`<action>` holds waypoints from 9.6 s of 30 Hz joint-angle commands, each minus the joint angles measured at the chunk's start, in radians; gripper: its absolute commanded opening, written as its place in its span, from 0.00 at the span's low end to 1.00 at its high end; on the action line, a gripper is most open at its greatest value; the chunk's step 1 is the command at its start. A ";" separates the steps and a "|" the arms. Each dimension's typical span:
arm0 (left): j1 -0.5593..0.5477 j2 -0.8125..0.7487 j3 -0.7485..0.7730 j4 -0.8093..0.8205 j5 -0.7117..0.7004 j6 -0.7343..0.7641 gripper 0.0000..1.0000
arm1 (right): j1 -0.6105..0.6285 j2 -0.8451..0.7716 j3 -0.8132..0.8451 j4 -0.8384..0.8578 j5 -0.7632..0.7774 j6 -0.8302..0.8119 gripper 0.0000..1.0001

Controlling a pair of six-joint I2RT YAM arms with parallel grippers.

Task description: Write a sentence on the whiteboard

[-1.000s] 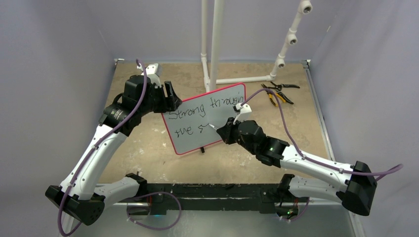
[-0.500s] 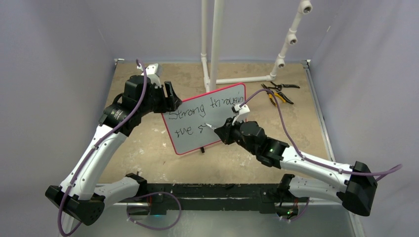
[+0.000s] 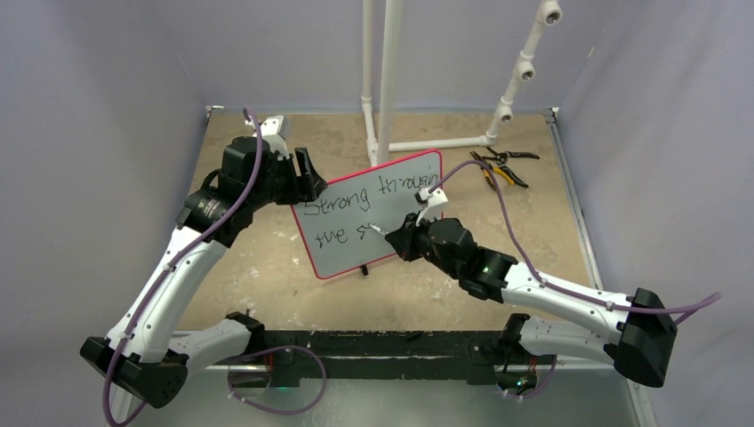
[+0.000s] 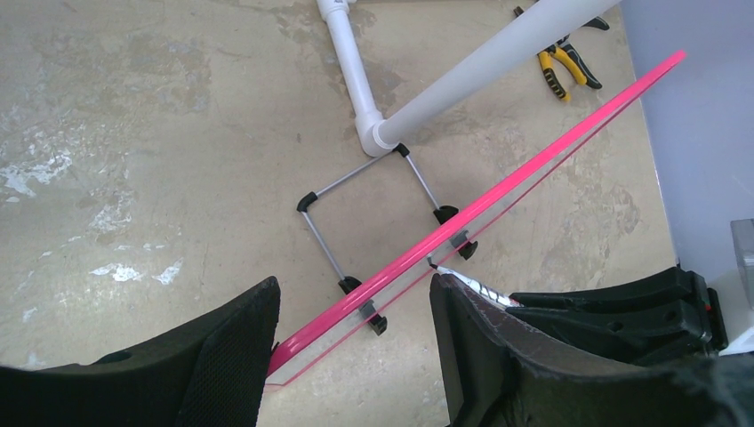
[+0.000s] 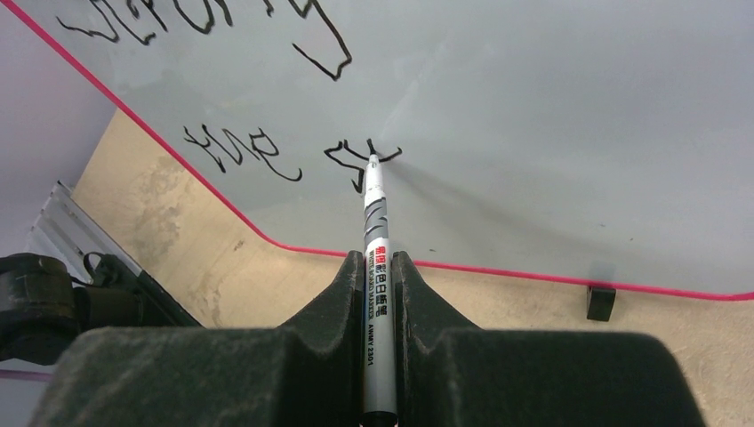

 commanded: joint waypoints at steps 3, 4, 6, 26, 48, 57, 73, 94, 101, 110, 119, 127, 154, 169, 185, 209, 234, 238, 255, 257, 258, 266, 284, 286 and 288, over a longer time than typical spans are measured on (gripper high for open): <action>-0.001 -0.030 -0.017 -0.015 0.026 -0.017 0.62 | 0.000 0.013 0.016 -0.050 0.007 0.023 0.00; -0.001 -0.032 -0.018 -0.016 0.027 -0.017 0.62 | 0.000 0.013 0.016 -0.051 0.007 0.024 0.00; -0.001 -0.034 -0.020 -0.017 0.027 -0.016 0.62 | 0.000 0.012 0.016 -0.062 0.005 0.026 0.00; -0.001 -0.049 -0.010 -0.029 0.032 -0.019 0.63 | 0.000 -0.009 0.017 -0.112 0.060 0.067 0.00; -0.001 -0.057 -0.014 -0.022 0.041 -0.034 0.63 | 0.000 -0.159 -0.027 -0.115 0.117 0.111 0.00; -0.001 -0.057 -0.014 -0.021 0.041 -0.038 0.64 | 0.000 -0.110 -0.015 -0.066 0.107 0.088 0.00; -0.001 -0.052 -0.016 -0.019 0.041 -0.037 0.64 | 0.000 -0.053 0.000 -0.017 0.081 0.062 0.00; -0.001 -0.050 -0.025 -0.017 0.041 -0.030 0.64 | 0.000 -0.048 -0.005 -0.127 0.117 0.086 0.00; 0.000 -0.042 -0.021 -0.015 0.041 -0.029 0.64 | 0.000 -0.038 0.029 -0.109 0.142 0.072 0.00; -0.001 -0.041 -0.023 -0.014 0.039 -0.028 0.64 | 0.000 -0.049 0.044 -0.078 0.112 0.037 0.00; -0.001 -0.045 -0.027 -0.016 0.040 -0.030 0.64 | 0.000 -0.074 0.016 -0.027 0.061 0.010 0.00; -0.001 -0.050 -0.029 -0.018 0.038 -0.031 0.65 | 0.000 -0.114 0.002 -0.019 0.069 0.009 0.00; -0.001 -0.026 -0.018 -0.007 0.037 -0.030 0.65 | 0.000 -0.073 0.022 -0.164 0.199 0.123 0.00; -0.001 -0.021 -0.023 -0.004 0.039 -0.027 0.65 | 0.000 -0.025 0.004 -0.198 0.170 0.135 0.00; -0.001 -0.027 -0.020 -0.007 0.033 -0.029 0.65 | 0.000 -0.041 0.044 -0.135 0.194 0.116 0.00; -0.001 -0.045 -0.021 -0.019 0.032 -0.031 0.65 | 0.000 -0.093 0.042 -0.183 0.262 0.166 0.00; -0.001 -0.064 -0.021 -0.031 0.032 -0.042 0.65 | 0.000 -0.083 0.044 -0.170 0.268 0.158 0.00; -0.001 -0.063 -0.021 -0.030 0.033 -0.042 0.65 | 0.000 -0.065 0.040 -0.183 0.265 0.166 0.00; -0.001 -0.060 -0.026 -0.024 0.037 -0.042 0.65 | 0.000 -0.045 0.015 -0.220 0.237 0.192 0.00; -0.001 -0.060 -0.025 -0.025 0.036 -0.041 0.65 | 0.000 -0.032 0.026 -0.220 0.240 0.185 0.00; -0.001 -0.060 -0.025 -0.024 0.036 -0.040 0.65 | 0.000 -0.027 0.030 -0.218 0.242 0.180 0.00; -0.001 -0.055 -0.024 -0.020 0.033 -0.039 0.65 | 0.000 -0.053 0.053 -0.193 0.270 0.161 0.00; -0.001 -0.040 -0.023 -0.010 0.035 -0.039 0.65 | 0.000 -0.082 0.067 -0.220 0.322 0.173 0.00; -0.001 -0.040 -0.023 -0.012 0.034 -0.039 0.65 | 0.000 -0.075 0.064 -0.231 0.321 0.182 0.00; -0.001 -0.040 -0.023 -0.012 0.034 -0.038 0.65 | 0.000 -0.072 0.058 -0.240 0.314 0.191 0.00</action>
